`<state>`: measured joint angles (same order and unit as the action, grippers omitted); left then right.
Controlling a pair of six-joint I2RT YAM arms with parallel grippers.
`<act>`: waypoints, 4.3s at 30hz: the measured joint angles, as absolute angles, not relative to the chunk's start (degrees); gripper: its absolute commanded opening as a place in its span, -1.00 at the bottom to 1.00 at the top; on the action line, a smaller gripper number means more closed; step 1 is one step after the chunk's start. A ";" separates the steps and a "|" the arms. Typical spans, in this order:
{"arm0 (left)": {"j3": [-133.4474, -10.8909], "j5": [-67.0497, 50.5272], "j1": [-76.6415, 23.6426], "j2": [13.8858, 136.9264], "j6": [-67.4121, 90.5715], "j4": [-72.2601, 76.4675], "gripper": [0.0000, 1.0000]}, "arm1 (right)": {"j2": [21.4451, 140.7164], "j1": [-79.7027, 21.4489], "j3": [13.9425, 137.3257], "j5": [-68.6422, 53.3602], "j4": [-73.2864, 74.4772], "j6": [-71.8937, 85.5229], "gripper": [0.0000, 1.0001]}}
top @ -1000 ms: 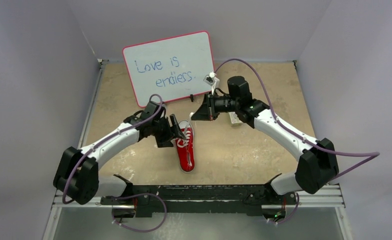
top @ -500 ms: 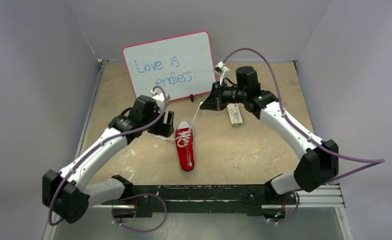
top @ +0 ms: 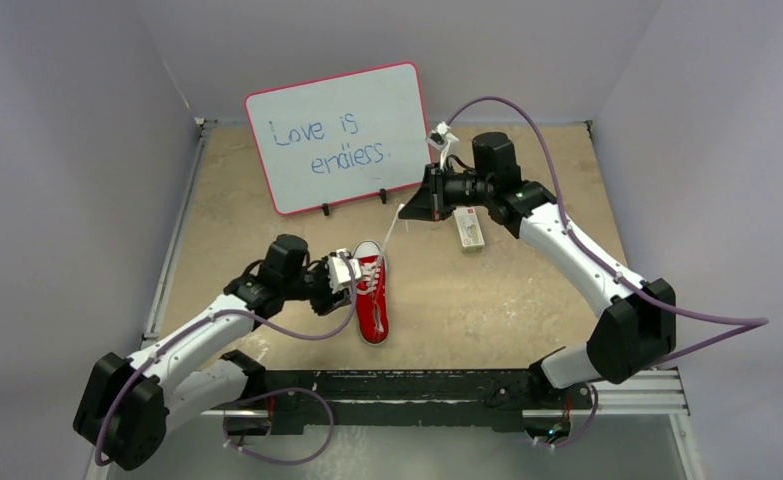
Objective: Tie the shoes
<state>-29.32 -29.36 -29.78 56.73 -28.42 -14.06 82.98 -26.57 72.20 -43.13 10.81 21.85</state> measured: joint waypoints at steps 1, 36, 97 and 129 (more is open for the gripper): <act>-28.82 -30.13 -29.78 57.04 -29.26 -13.34 -0.01 | 82.96 -26.57 72.07 -43.16 10.72 21.91 -1.00; -27.99 -34.28 -30.46 70.48 -20.56 13.98 0.02 | 89.25 -26.74 71.00 -49.50 -1.28 29.95 -1.00; -46.92 -33.95 -24.62 80.77 22.83 -17.45 -1.00 | 101.47 -41.67 36.91 -41.95 -65.12 22.33 -1.00; -44.62 -36.32 -22.20 79.05 31.92 -15.84 -1.00 | 98.28 -46.46 39.59 -27.22 -47.42 -11.42 -1.00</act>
<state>-44.62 -36.32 -22.20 79.05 31.92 -15.84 98.28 -46.46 39.59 -27.22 -47.42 -11.42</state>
